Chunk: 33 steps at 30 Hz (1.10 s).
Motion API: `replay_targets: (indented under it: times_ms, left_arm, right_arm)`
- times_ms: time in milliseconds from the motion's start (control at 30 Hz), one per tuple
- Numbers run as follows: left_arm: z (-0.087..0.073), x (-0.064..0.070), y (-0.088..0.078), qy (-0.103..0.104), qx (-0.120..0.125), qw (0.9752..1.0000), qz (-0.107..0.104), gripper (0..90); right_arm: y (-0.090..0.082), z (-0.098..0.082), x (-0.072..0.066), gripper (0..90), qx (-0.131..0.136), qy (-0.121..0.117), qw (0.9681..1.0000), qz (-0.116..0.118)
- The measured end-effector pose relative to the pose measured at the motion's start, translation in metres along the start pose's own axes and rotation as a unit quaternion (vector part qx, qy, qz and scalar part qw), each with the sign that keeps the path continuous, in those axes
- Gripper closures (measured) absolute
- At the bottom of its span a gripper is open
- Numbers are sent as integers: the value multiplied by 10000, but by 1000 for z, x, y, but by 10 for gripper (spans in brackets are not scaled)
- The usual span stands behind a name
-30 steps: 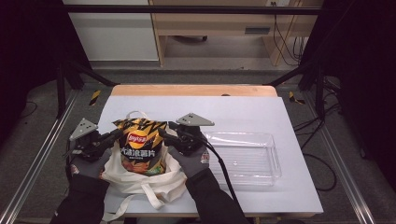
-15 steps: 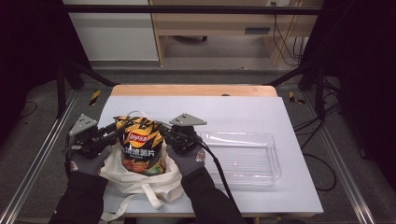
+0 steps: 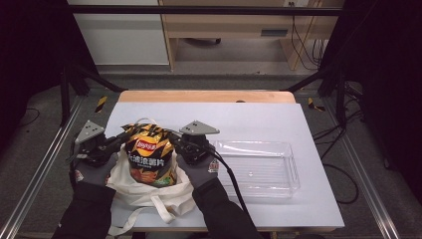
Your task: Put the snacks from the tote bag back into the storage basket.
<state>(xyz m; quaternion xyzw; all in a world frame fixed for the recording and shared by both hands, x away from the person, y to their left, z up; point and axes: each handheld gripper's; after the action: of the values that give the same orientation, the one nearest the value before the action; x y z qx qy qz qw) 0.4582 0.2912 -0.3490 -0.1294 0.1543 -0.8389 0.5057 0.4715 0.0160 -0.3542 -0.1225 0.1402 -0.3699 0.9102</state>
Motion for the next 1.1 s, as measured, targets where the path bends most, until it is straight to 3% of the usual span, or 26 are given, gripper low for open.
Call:
replay_targets:
  times_ms: [367,733,1100]
  left_arm:
    - [16,12,-25,3,314,9995,-35,900]
    - [31,21,-51,47,727,9973,-41,900]
    - [38,29,-62,64,920,9957,-58,900]
  right_arm:
    - [-16,17,-3,900,268,-18,9996,79]
    - [-32,36,-10,900,553,-102,9983,171]
    - [-45,54,-15,900,625,-282,9974,199]
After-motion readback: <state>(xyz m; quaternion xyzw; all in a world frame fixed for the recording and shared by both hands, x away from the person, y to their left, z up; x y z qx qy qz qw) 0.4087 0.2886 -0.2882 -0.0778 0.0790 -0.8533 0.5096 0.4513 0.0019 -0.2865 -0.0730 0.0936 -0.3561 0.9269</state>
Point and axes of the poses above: each handheld gripper's, and its own axes: y roughly forward along the jaws, z roughly out of its top, x roughly to its right, and after that the axes turned 1 degree about x, right-handed
